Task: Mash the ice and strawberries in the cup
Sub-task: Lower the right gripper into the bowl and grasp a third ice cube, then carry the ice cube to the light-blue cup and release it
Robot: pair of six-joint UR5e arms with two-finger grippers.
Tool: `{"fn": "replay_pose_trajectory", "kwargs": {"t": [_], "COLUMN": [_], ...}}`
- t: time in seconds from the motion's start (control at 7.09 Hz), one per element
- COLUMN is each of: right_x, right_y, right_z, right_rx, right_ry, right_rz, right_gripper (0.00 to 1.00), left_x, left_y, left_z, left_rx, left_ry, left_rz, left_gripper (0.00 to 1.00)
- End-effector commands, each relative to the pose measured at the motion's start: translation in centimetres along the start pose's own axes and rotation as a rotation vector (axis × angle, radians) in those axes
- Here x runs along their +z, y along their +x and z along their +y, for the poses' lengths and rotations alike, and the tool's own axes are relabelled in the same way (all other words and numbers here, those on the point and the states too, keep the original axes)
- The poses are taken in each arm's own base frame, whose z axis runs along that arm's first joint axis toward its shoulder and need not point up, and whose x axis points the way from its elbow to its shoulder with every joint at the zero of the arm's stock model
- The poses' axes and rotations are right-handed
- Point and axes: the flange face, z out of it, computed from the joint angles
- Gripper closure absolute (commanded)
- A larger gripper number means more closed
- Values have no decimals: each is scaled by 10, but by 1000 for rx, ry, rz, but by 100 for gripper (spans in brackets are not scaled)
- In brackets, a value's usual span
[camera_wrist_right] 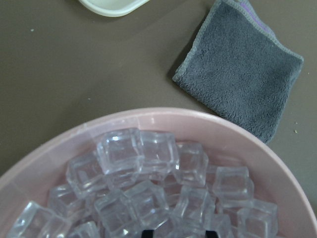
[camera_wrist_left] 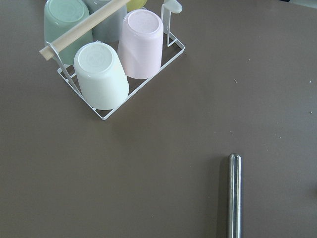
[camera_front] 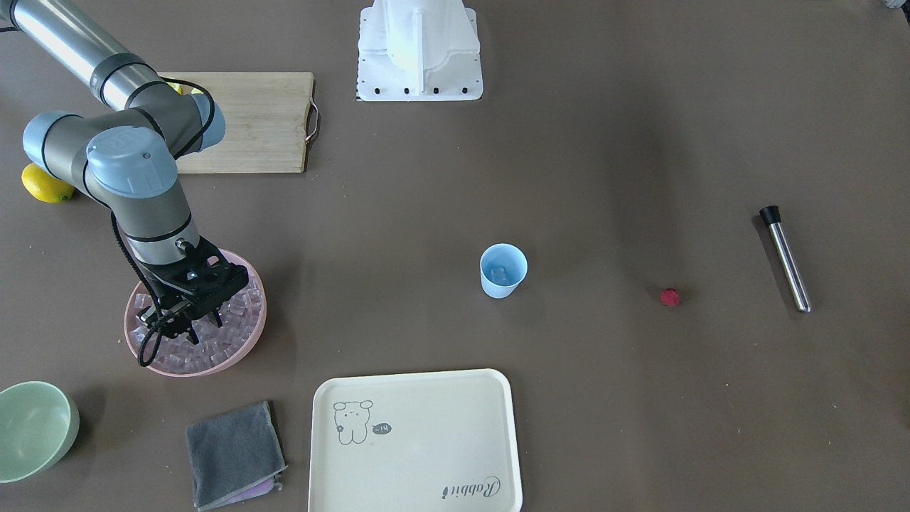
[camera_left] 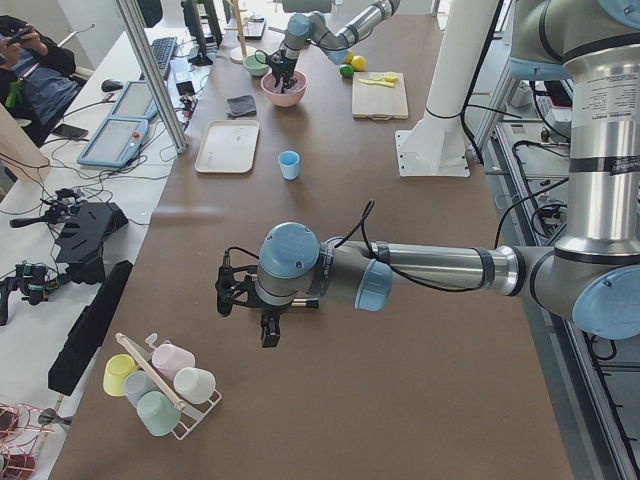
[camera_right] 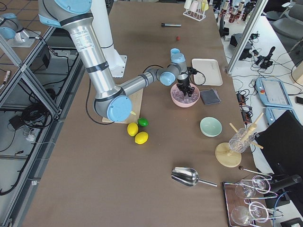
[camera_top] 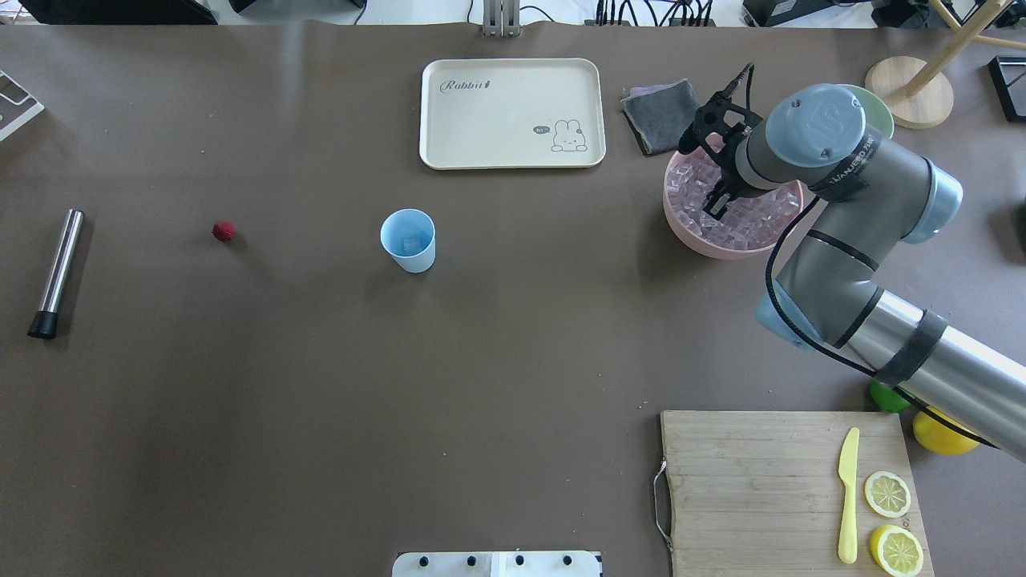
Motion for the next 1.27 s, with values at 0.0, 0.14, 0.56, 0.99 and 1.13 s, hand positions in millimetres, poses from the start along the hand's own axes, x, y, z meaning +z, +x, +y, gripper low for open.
{"fn": "replay_pose_trajectory", "kwargs": {"t": [0.0, 0.14, 0.56, 0.99, 1.13], "right_x": [-20, -53, -117, -173, -188], "right_y": [7, 6, -33, -231, -292], "right_z": [-8, -16, -79, -189, -226], "right_rx": [12, 28, 246, 668, 726], "right_ry": [0, -14, 31, 192, 218], "right_rz": [3, 4, -35, -121, -137], "right_gripper": [87, 90, 93, 96, 96], "left_x": [1, 1, 2, 3, 3], "left_y": [-2, -2, -3, -4, -4], "left_z": [4, 3, 4, 4, 4], "left_rx": [-1, 0, -2, -5, -5], "left_ry": [-2, -1, -3, -7, -7], "left_rz": [-1, 0, -1, -2, -3], "left_gripper": [2, 2, 2, 2, 2]}}
